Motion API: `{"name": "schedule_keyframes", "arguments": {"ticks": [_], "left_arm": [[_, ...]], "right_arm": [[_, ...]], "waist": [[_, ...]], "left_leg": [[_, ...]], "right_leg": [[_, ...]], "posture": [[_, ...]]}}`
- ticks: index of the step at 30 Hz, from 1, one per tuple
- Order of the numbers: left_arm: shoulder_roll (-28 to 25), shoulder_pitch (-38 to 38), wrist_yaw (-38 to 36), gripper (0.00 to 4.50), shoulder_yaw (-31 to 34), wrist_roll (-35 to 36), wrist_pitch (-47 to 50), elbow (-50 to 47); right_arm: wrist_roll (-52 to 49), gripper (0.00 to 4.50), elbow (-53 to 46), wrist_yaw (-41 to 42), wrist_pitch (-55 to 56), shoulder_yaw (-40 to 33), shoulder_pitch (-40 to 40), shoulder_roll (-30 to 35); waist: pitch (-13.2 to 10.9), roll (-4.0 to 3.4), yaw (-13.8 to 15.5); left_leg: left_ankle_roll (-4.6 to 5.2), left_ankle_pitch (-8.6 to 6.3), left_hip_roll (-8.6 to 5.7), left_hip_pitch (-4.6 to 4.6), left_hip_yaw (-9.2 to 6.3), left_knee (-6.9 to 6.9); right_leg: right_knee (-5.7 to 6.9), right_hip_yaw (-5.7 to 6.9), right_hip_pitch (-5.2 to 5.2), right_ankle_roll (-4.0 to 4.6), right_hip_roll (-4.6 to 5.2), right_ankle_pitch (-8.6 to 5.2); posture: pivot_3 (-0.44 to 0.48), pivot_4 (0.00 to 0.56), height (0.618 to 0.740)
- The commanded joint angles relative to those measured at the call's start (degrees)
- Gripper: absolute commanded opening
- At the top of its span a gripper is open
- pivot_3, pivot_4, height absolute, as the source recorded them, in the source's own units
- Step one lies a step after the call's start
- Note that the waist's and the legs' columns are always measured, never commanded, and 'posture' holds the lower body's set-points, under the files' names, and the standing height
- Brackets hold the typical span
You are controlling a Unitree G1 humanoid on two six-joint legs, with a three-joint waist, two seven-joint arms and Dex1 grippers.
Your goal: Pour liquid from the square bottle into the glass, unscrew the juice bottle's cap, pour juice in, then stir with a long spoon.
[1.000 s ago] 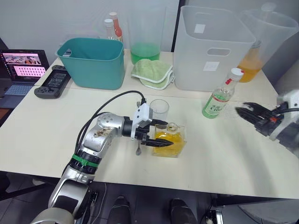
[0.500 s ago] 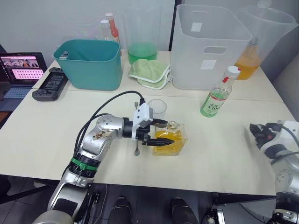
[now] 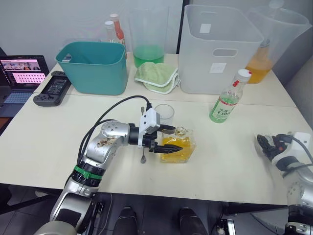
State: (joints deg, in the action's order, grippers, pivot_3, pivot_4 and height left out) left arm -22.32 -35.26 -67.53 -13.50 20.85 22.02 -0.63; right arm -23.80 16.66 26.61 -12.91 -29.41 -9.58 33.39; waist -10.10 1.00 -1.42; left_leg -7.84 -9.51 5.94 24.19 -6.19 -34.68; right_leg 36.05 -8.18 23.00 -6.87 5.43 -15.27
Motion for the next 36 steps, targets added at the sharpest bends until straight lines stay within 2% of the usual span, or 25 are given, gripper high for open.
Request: {"name": "schedule_keyframes", "arguments": {"ticks": [1, 10, 13, 17, 19, 24, 29, 31, 36], "left_arm": [[0.54, -0.31, 0.34, 2.79, 1.36, 2.02, -0.61, -3.25], [-0.64, 1.11, 0.08, 2.79, 2.10, 3.84, 0.96, -6.39], [-3.31, 2.64, 0.33, 2.79, 3.99, 5.28, 3.02, -9.68], [-5.63, 3.85, 2.13, 2.79, 7.10, 8.67, 6.70, -14.08], [-6.11, 4.04, 2.79, 2.79, 7.73, 9.65, 7.77, -15.19], [-10.54, 6.05, 6.88, 2.79, 14.91, 16.04, 14.73, -22.48], [-17.46, 8.90, 9.77, 2.79, 24.27, 20.96, 19.95, -25.25], [-19.84, 9.91, 10.39, 2.79, 26.94, 21.53, 20.43, -25.25], [-23.97, 11.11, 13.17, 2.79, 31.09, 17.46, 16.82, -21.49]], "right_arm": [[-2.75, 4.48, -7.21, 2.79, -0.80, -3.14, 1.07, 3.78], [-13.22, 4.48, -22.96, 17.07, -11.69, -4.09, 5.96, 13.72], [-18.83, 4.48, -34.03, 24.24, -18.02, -0.62, 6.38, 20.22], [-25.84, 4.48, -40.16, 29.03, -24.63, 1.20, 6.36, 23.89], [-26.89, 4.48, -40.93, 29.62, -25.93, 1.36, 6.10, 24.50], [-27.55, 4.48, -40.28, 32.58, -27.38, 8.79, -1.81, 24.36], [-28.11, 4.48, -38.85, 38.90, -29.23, 16.01, -7.69, 24.81], [-27.89, 4.48, -37.83, 39.84, -29.30, 17.53, -9.94, 24.25], [-26.08, 4.48, -36.19, 41.35, -28.39, 20.54, -12.76, 22.66]], "waist": [[-0.01, -0.09, 0.05], [-0.03, -0.15, 0.00], [-0.10, -0.34, -0.52], [-0.12, -0.29, -0.91], [-0.17, -0.20, -0.80], [-0.22, -0.16, -0.88], [-0.24, -0.13, -1.10], [-0.25, -0.12, -1.19], [-0.35, 0.05, -0.65]], "left_leg": [[0.00, 0.00, 0.00, 0.00, 0.00, 0.00], [0.01, 0.00, 0.00, 0.01, 0.00, 0.01], [0.01, 0.00, 0.00, 0.06, 0.01, -0.02], [0.04, 0.01, 0.01, 0.00, 0.00, 0.06], [0.04, 0.01, 0.01, 0.06, 0.00, -0.02], [0.03, 0.02, 0.00, 0.14, -0.01, -0.05], [0.05, 0.01, 0.01, 0.13, -0.01, 0.01], [0.05, 0.01, 0.00, 0.14, -0.01, 0.01], [0.05, 0.01, 0.00, 0.16, -0.01, 0.00]], "right_leg": [[0.00, 0.00, 0.00, 0.00, 0.00, 0.00], [-0.01, 0.00, 0.00, -0.02, 0.00, -0.01], [-0.02, -0.02, 0.03, -0.03, 0.01, -0.02], [0.03, -0.01, 0.04, -0.03, -0.02, -0.03], [0.00, -0.01, 0.01, -0.06, -0.01, -0.06], [0.01, -0.02, 0.06, -0.17, -0.01, -0.12], [0.01, -0.02, 0.07, -0.11, -0.02, -0.11], [0.02, -0.02, 0.11, -0.11, -0.01, -0.12], [0.01, -0.01, 0.11, -0.10, -0.01, -0.13]], "posture": [[0.000, 0.150, 0.734], [0.000, 0.150, 0.734], [0.000, 0.150, 0.734], [0.000, 0.150, 0.734], [0.000, 0.150, 0.734], [0.000, 0.150, 0.734], [0.000, 0.150, 0.734], [0.000, 0.150, 0.734], [0.000, 0.150, 0.734]]}}
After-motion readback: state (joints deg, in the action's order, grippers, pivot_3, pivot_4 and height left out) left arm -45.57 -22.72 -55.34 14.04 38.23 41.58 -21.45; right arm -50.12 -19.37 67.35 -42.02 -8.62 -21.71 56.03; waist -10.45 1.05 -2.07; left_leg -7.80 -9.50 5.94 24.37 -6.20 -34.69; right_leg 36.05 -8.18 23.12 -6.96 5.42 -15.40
